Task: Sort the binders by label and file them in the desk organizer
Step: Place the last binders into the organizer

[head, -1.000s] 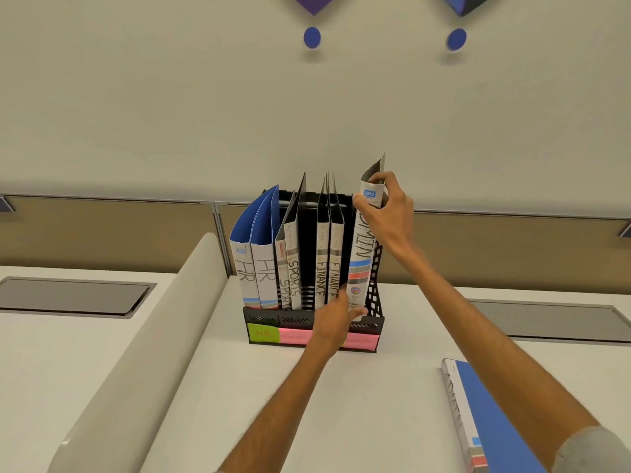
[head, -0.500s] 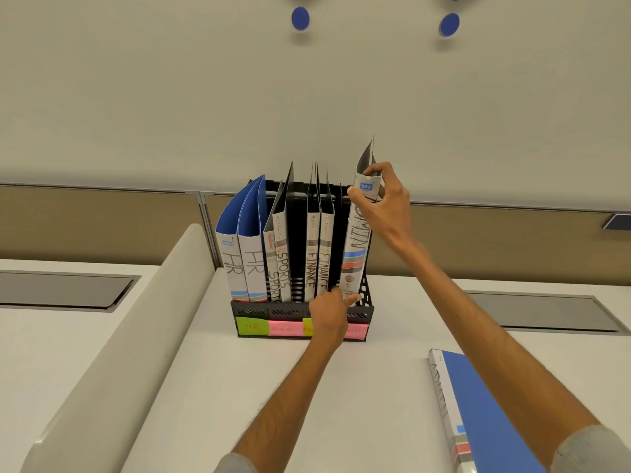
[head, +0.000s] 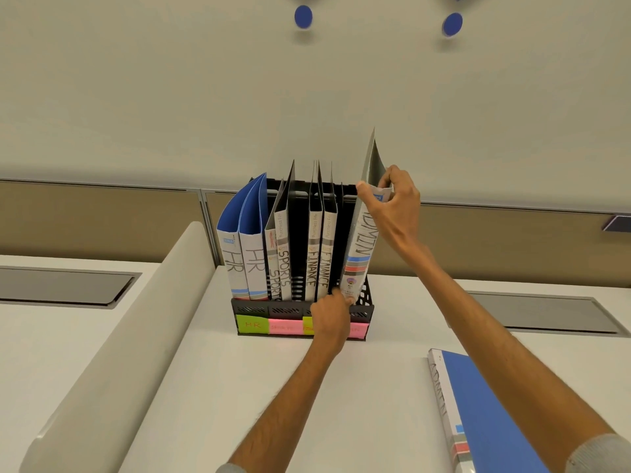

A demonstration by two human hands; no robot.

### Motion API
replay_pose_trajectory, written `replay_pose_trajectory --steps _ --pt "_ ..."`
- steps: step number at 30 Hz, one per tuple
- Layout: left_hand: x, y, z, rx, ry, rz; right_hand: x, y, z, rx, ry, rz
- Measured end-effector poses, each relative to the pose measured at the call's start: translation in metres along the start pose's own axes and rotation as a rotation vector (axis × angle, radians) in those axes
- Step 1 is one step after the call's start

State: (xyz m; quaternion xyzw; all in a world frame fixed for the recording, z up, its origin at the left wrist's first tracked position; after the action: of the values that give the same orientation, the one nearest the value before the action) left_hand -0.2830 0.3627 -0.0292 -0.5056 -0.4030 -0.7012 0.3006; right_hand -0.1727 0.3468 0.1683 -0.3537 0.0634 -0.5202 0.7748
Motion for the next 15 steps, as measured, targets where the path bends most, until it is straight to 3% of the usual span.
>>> replay_pose_trajectory --steps 9,15 --pt "-0.004 -0.005 0.0 -0.031 -0.009 -0.066 -0.003 -0.005 -0.005 -0.021 -0.09 0.038" --pt "-0.006 -0.008 -0.003 -0.004 0.068 -0.122 -0.003 -0.003 0.003 -0.106 -0.014 0.087"
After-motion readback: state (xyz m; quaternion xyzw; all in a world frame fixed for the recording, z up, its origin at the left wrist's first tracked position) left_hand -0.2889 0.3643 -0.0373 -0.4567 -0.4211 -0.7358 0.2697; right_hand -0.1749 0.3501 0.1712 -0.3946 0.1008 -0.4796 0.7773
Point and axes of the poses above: each hand's wrist, its own z-axis towards the middle knuckle, its own x-axis out of the back of the hand, y = z × x, the point moved 1 cm from there along z, towards the middle knuckle, and after that the axes turned 3 degrees about z, right-handed, at the moved point
